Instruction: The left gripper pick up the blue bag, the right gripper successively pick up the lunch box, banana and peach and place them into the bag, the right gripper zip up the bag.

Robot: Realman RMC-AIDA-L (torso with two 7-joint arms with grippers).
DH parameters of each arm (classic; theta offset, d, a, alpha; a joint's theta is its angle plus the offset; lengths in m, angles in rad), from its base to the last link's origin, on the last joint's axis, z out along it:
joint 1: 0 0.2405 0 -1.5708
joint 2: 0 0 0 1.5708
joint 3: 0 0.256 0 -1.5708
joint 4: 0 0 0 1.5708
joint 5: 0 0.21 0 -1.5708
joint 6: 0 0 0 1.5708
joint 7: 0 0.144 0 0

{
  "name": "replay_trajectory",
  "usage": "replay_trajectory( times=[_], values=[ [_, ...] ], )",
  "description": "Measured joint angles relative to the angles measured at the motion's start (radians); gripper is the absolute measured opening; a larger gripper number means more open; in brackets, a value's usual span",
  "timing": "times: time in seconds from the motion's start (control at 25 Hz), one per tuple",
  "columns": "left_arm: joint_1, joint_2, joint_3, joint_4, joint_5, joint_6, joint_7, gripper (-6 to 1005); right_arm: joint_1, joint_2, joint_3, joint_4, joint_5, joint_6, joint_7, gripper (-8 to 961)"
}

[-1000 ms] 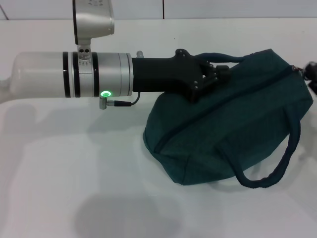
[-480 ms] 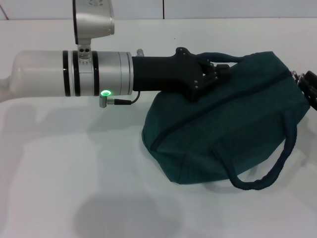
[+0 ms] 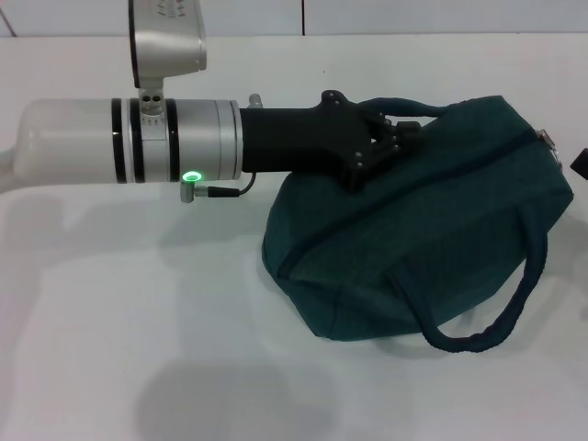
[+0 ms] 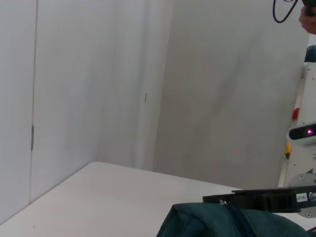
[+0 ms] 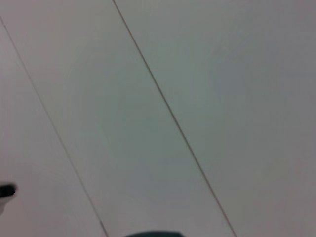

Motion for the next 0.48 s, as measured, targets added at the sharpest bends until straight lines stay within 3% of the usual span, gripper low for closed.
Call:
replay_trajectory(
  times=[0.48],
  values=[
    [0.0, 0.0, 0.0, 0.001, -0.002, 0.0, 0.013, 44, 0.009, 0.006, 0.001, -0.002, -0.066, 0.02, -0.108, 453]
  ],
)
